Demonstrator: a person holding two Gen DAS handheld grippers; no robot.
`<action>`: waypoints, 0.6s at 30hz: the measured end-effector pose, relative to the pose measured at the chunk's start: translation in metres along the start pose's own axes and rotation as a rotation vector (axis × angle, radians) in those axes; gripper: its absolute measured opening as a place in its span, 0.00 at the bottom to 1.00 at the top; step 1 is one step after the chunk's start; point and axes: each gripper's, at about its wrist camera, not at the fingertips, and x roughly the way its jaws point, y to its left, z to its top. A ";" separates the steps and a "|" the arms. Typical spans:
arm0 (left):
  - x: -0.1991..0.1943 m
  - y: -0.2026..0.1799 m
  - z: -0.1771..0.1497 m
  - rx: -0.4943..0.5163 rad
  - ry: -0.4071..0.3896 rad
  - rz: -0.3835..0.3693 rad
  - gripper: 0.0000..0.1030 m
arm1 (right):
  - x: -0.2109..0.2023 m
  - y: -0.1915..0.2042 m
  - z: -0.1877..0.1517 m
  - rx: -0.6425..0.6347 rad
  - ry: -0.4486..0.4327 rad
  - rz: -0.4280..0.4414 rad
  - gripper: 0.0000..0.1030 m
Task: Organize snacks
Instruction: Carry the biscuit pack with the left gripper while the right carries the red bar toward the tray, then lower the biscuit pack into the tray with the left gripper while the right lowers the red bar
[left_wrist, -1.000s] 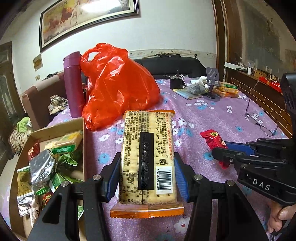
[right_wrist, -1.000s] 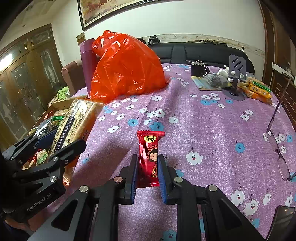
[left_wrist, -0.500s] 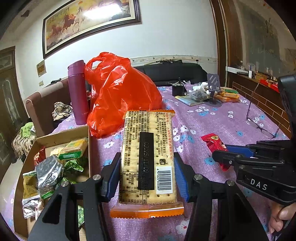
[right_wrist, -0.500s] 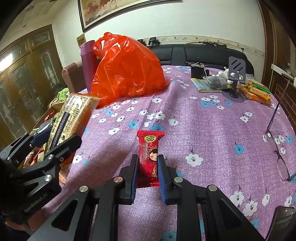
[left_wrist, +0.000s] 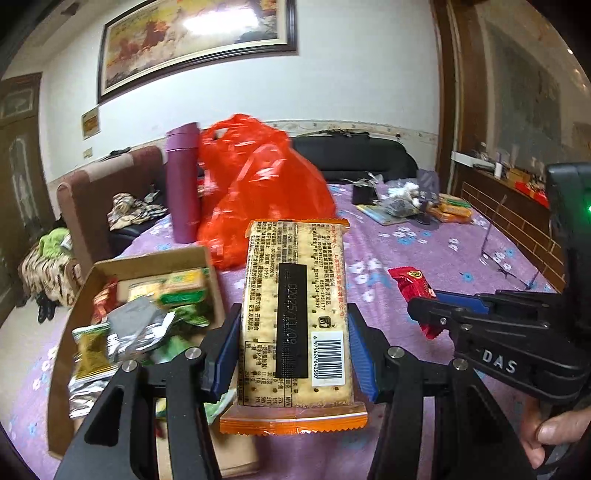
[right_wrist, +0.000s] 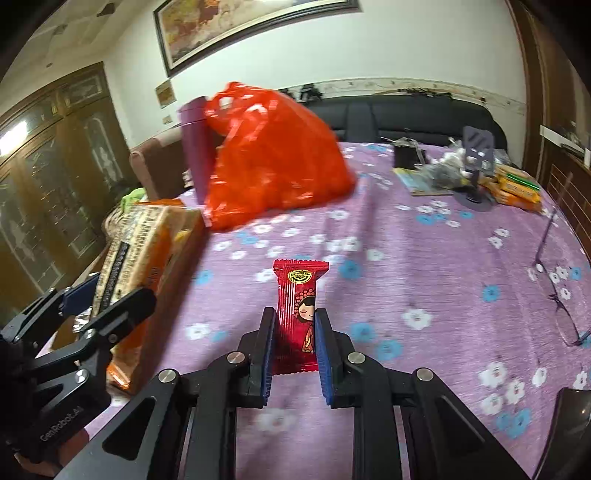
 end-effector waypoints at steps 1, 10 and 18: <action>-0.003 0.009 -0.001 -0.014 0.002 0.003 0.51 | 0.000 0.008 0.001 -0.008 -0.004 0.012 0.21; -0.023 0.093 -0.022 -0.145 0.032 0.108 0.51 | 0.016 0.089 0.004 -0.076 0.004 0.149 0.22; -0.018 0.150 -0.049 -0.233 0.099 0.194 0.51 | 0.050 0.146 -0.004 -0.131 0.068 0.226 0.22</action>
